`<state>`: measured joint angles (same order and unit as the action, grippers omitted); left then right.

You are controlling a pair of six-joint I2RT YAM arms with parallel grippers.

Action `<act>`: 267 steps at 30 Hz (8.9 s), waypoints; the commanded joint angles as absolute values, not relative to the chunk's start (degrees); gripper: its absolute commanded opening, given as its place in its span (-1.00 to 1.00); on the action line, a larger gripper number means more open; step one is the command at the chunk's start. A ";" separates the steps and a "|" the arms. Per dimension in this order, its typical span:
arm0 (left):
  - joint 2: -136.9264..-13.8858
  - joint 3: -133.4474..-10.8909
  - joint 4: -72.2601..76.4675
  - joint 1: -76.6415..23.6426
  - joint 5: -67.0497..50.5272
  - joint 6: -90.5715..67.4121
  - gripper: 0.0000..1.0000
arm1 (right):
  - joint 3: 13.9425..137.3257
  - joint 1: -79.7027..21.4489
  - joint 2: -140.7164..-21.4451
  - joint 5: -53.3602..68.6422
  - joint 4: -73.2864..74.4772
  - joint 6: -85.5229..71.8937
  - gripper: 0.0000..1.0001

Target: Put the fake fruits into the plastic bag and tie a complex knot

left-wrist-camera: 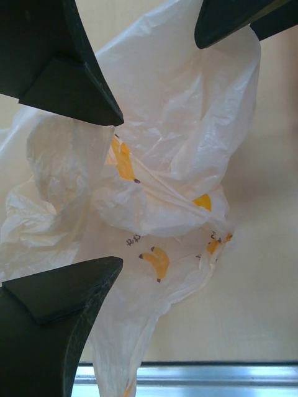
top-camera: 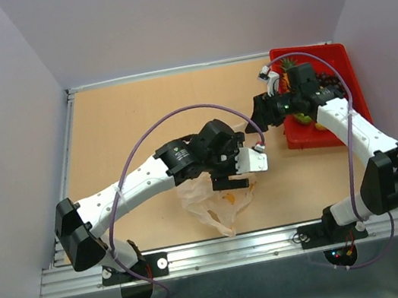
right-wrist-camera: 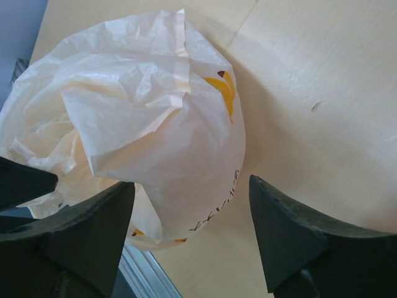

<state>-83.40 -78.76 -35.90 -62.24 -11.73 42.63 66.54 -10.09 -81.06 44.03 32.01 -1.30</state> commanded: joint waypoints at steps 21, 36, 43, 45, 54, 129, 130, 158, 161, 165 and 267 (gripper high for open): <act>-75.24 -88.50 -42.80 -63.63 -19.60 43.60 -1.00 | 73.12 -11.51 -88.24 41.48 25.93 -3.87 -0.99; -84.46 -87.01 -40.25 -61.97 -5.18 34.11 0.97 | 71.37 -11.60 -84.82 47.37 25.84 -6.50 -0.99; -89.29 -85.70 -40.08 -59.15 -6.68 32.87 0.97 | 70.49 -11.86 -82.00 47.20 25.75 -6.85 -0.99; -89.38 -85.61 -41.12 -59.24 -7.99 33.48 0.78 | 70.66 -11.87 -82.09 46.76 25.84 -7.03 -0.99; -85.08 -85.52 -46.40 -59.15 -10.90 35.86 -0.86 | 73.56 -11.87 -86.83 45.08 25.23 -5.45 -0.99; -64.51 -77.26 -11.17 -32.34 -42.09 21.27 -1.00 | 64.51 -23.20 -79.98 45.10 14.16 -0.88 1.00; -64.08 -76.73 -10.73 -32.34 -42.45 21.01 -1.00 | 64.51 -24.60 -80.85 44.39 13.19 -0.79 1.00; -57.64 -87.36 -25.66 -21.88 -35.16 24.53 0.97 | 82.35 -33.57 -84.11 30.94 20.56 17.14 -0.99; -59.76 -85.53 -25.93 -23.11 -35.15 24.09 0.97 | 83.93 -35.24 -85.86 29.80 20.83 17.49 -0.99; -58.72 -79.73 -21.37 -24.87 -39.28 17.50 0.97 | 84.90 -36.12 -86.57 29.18 20.92 17.23 -0.96; -56.95 -56.08 1.49 -50.35 2.81 -8.53 0.97 | 87.19 -43.15 -89.03 7.65 27.07 4.93 -0.99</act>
<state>-56.23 -57.41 -2.92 -48.56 -3.36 -6.55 82.35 -42.54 -88.36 11.51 29.54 8.82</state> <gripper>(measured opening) 0.985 0.012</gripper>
